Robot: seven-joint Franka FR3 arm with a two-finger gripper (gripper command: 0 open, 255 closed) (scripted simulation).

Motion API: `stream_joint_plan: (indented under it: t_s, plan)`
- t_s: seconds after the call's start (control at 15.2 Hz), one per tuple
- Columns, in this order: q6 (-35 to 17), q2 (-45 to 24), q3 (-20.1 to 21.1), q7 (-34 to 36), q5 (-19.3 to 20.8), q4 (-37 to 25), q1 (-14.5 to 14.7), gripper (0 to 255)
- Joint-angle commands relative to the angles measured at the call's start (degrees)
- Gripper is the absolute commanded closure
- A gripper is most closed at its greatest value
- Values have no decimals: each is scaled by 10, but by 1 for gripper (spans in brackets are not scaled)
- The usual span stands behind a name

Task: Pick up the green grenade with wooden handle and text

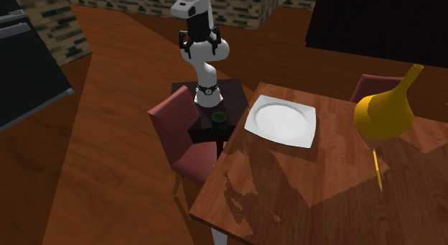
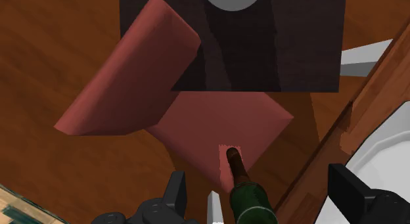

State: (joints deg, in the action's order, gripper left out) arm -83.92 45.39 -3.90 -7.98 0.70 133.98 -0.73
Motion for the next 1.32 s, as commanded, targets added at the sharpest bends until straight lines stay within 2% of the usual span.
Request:
stream_joint_plan:
  t_s: [0.0, 0.59, 1.12, 1.25]
  plan:
    - [0, 0, 0, 0, 0, 0, 0, 0]
    - [-189, -99, 65, 162, -45, 70, -23, 0]
    - [-353, -247, 111, 302, -56, 68, -46, 0]
    - [-365, -254, 112, 305, -56, 73, -46, 0]
